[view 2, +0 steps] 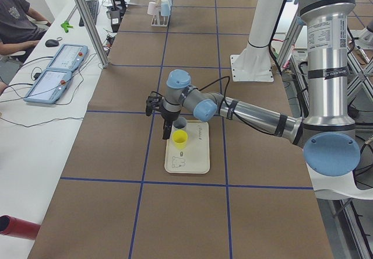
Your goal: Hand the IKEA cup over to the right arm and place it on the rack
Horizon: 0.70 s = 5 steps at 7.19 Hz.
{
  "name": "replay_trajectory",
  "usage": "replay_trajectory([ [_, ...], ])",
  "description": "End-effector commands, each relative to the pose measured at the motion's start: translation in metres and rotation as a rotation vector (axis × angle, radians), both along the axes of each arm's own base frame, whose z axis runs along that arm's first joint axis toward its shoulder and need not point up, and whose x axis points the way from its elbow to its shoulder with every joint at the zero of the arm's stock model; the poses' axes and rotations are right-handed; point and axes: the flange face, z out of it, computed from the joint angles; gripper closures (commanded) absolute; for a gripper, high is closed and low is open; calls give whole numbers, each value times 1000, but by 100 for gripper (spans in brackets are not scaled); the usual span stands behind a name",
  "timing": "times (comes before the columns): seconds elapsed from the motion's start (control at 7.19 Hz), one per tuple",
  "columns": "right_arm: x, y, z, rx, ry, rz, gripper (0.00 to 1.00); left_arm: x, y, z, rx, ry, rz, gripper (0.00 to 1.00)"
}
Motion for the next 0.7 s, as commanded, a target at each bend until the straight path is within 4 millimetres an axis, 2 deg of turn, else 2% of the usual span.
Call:
replay_trajectory([
  [0.0,6,25,-6,-6,2,0,1,-1,15,27,-50,7,52,0],
  [0.14,3,25,-6,-7,2,-4,1,2,14,34,-62,2,55,0],
  [0.28,1,25,-6,-7,2,-7,1,7,7,54,-90,7,64,0],
  [0.56,-2,26,-7,-6,0,-13,1,18,-1,64,-123,58,88,0],
])
